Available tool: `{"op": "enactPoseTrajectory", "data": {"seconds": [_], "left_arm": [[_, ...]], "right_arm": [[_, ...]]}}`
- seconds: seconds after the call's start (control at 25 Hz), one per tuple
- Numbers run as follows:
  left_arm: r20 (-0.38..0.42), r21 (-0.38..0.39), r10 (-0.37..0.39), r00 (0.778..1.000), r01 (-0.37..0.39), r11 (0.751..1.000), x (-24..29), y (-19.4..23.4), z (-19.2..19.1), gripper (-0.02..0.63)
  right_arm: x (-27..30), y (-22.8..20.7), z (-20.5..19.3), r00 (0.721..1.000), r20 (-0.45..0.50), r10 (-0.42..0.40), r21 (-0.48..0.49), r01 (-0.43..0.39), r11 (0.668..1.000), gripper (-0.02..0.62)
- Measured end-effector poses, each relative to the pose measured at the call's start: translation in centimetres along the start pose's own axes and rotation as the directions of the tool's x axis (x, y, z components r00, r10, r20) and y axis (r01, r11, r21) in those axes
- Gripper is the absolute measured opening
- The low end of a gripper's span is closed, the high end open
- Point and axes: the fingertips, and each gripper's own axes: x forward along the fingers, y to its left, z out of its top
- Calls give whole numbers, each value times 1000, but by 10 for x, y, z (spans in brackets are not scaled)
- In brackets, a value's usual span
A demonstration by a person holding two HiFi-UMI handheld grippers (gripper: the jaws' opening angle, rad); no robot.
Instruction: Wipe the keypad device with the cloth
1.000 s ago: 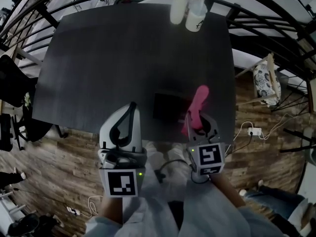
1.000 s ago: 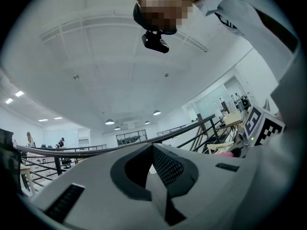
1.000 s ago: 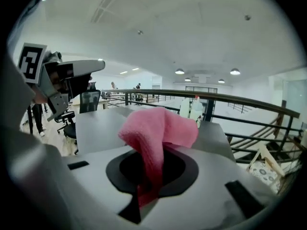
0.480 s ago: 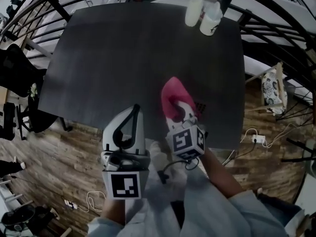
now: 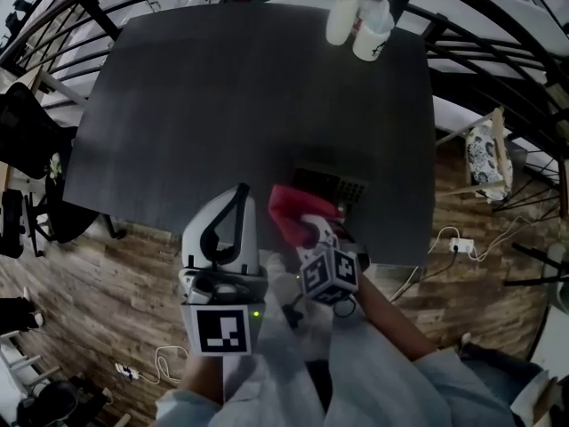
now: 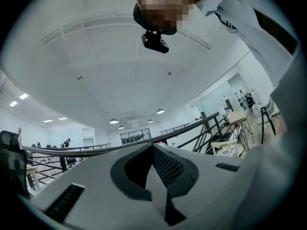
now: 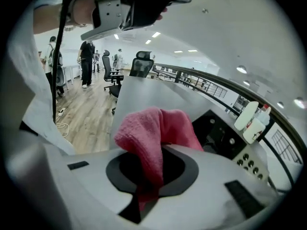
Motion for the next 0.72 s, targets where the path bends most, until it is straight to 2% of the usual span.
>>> {"op": "enactPoseTrajectory", "data": {"seconds": [0.2, 0.44, 0.72], "left_arm": [[14, 3, -35, 999, 35, 999, 8, -10, 3, 3], [30, -5, -64, 997, 65, 998, 14, -22, 7, 2], [56, -8, -89, 995, 89, 996, 17, -32, 19, 3]], "right_arm": [[-25, -13, -44, 998, -51, -36, 133, 42, 990, 41], [-56, -33, -83, 990, -93, -108, 264, 129, 956, 41], [-97, -54, -89, 965, -32, -262, 418, 251, 873, 41]]}}
